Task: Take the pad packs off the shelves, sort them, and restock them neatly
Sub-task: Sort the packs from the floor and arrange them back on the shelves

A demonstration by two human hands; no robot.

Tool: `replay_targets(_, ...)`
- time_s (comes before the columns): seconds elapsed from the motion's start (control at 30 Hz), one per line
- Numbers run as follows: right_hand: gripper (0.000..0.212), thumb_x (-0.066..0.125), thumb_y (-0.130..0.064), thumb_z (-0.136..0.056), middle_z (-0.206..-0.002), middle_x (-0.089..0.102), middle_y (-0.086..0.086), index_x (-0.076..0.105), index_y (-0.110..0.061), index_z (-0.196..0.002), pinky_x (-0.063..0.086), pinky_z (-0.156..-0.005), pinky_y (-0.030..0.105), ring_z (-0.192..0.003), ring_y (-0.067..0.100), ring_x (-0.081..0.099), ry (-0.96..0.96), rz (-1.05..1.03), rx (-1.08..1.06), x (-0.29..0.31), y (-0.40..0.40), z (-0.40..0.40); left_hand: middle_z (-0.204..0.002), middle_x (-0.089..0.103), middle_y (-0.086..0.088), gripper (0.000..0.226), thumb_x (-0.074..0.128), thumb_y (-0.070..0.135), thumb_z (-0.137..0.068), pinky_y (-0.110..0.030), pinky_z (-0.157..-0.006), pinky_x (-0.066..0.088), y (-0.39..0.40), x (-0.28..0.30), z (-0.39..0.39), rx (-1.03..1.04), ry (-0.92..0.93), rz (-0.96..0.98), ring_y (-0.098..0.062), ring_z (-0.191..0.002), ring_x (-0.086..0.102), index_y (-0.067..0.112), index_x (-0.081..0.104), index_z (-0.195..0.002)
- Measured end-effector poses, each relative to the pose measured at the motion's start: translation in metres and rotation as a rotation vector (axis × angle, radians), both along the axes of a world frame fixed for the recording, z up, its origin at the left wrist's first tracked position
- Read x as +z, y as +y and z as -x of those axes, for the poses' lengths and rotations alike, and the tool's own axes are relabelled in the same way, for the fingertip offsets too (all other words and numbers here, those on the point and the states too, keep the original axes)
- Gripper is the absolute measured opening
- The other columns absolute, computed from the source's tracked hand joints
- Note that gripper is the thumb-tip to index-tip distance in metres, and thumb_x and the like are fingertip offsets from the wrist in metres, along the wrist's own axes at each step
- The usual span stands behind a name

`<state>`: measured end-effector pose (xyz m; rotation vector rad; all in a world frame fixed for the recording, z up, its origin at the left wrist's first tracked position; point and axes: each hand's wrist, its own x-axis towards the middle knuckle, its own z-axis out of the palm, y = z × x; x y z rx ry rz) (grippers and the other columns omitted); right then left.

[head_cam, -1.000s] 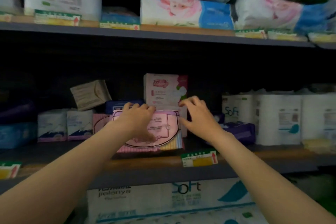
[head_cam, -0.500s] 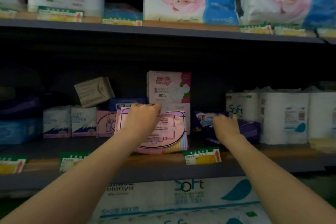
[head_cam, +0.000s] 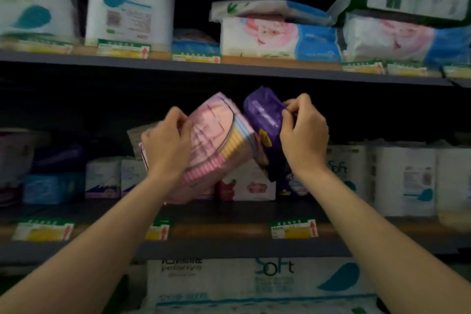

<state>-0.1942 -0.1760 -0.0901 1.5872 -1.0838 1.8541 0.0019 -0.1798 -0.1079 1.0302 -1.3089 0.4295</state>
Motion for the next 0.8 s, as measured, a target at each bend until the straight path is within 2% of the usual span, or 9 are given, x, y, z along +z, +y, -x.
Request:
replay_targets(0.13,0.011,0.054,-0.014,-0.089,-0.088,0.059,0.002,0.048,-0.02,-0.082,0.036,-0.069,0.029,-0.082,0.02,0.053,0.019,-0.136,0.059,0.041,0.035,-0.034,-0.077,0.059,-0.001,0.011,0.056,0.021,-0.091,-0.034,-0.077,0.043,0.04,0.025,-0.054,-0.08,0.039,-0.092,-0.02,-0.077,0.055,0.014,0.058,-0.082)
replay_targets(0.2,0.01,0.057,-0.012,-0.084,-0.095,0.065,0.011,0.056,-0.021,-0.079,0.044,-0.075,0.032,-0.089,0.028,0.058,0.086,-0.3,0.099,0.052,0.049,-0.049,-0.074,0.06,-0.002,0.018,0.059,0.016,-0.09,-0.031,-0.074,0.042,0.062,0.015,-0.085,-0.228,0.081,-0.27,-0.016,-0.072,0.052,0.016,0.057,-0.072)
replay_targets(0.3,0.014,0.056,-0.005,-0.084,-0.082,0.062,0.015,0.068,-0.008,-0.09,0.039,-0.059,0.025,-0.074,0.024,0.054,0.337,-0.634,0.15,0.024,0.072,-0.071,-0.071,0.059,-0.003,0.024,0.059,0.013,-0.09,-0.029,-0.069,0.04,0.095,-0.041,-0.121,-0.384,0.071,-0.658,-0.014,-0.069,0.05,0.017,0.056,-0.066)
replay_targets(0.43,0.017,0.05,-0.001,-0.087,-0.081,0.055,0.019,0.064,0.005,-0.095,0.038,-0.057,0.029,-0.071,0.025,0.05,0.627,-1.0,0.17,-0.067,0.085,-0.103,-0.056,0.055,0.01,0.025,0.061,0.011,-0.088,-0.019,-0.065,0.04,0.116,-0.157,-0.143,-0.342,-0.169,-1.025,-0.003,-0.062,0.049,0.019,0.056,-0.065)
replay_targets(0.5,0.01,0.057,-0.007,-0.088,-0.081,0.058,0.016,0.065,-0.003,-0.083,0.045,-0.065,0.032,-0.076,0.026,0.053,0.71,-1.155,0.201,-0.129,0.08,-0.108,-0.06,0.055,0.01,0.023,0.065,0.018,-0.086,-0.021,-0.066,0.042,0.115,-0.217,-0.151,-0.326,-0.309,-1.183,-0.006,-0.068,0.051,0.023,0.055,-0.066)
replay_targets(0.57,0.018,0.063,-0.008,-0.086,-0.068,0.054,0.01,0.059,-0.012,-0.069,0.043,-0.055,0.023,-0.071,0.021,0.051,0.689,-1.36,0.275,-0.195,0.077,-0.105,-0.073,0.055,0.004,0.02,0.062,0.02,-0.088,-0.027,-0.073,0.039,0.114,-0.273,-0.16,-0.327,-0.373,-1.325,-0.013,-0.081,0.051,0.022,0.056,-0.069)
replay_targets(0.67,0.028,0.061,-0.001,-0.086,-0.058,0.046,0.005,0.052,-0.012,-0.062,0.033,-0.033,0.011,-0.053,0.014,0.041,0.502,-1.549,0.338,-0.286,0.074,-0.089,-0.084,0.059,-0.002,0.02,0.053,0.011,-0.093,-0.024,-0.08,0.04,0.116,-0.347,-0.173,-0.406,-0.19,-1.503,-0.014,-0.086,0.053,0.016,0.06,-0.074)
replay_targets(0.73,0.027,0.06,0.0,-0.086,-0.057,0.046,0.006,0.053,-0.011,-0.062,0.03,-0.031,0.009,-0.051,0.013,0.041,0.428,-1.661,0.334,-0.341,0.074,-0.076,-0.086,0.062,-0.005,0.021,0.053,0.009,-0.093,-0.032,-0.085,0.042,0.122,-0.39,-0.182,-0.414,-0.025,-1.591,-0.017,-0.087,0.055,0.015,0.061,-0.074)
replay_targets(0.8,0.029,0.06,0.0,-0.086,-0.057,0.046,0.005,0.054,-0.013,-0.061,0.031,-0.033,0.01,-0.052,0.013,0.042,0.404,-1.771,0.306,-0.391,0.076,-0.067,-0.083,0.063,-0.008,0.02,0.052,0.007,-0.091,-0.03,-0.079,0.044,0.127,-0.425,-0.186,-0.415,0.121,-1.647,-0.02,-0.083,0.055,0.011,0.061,-0.074)
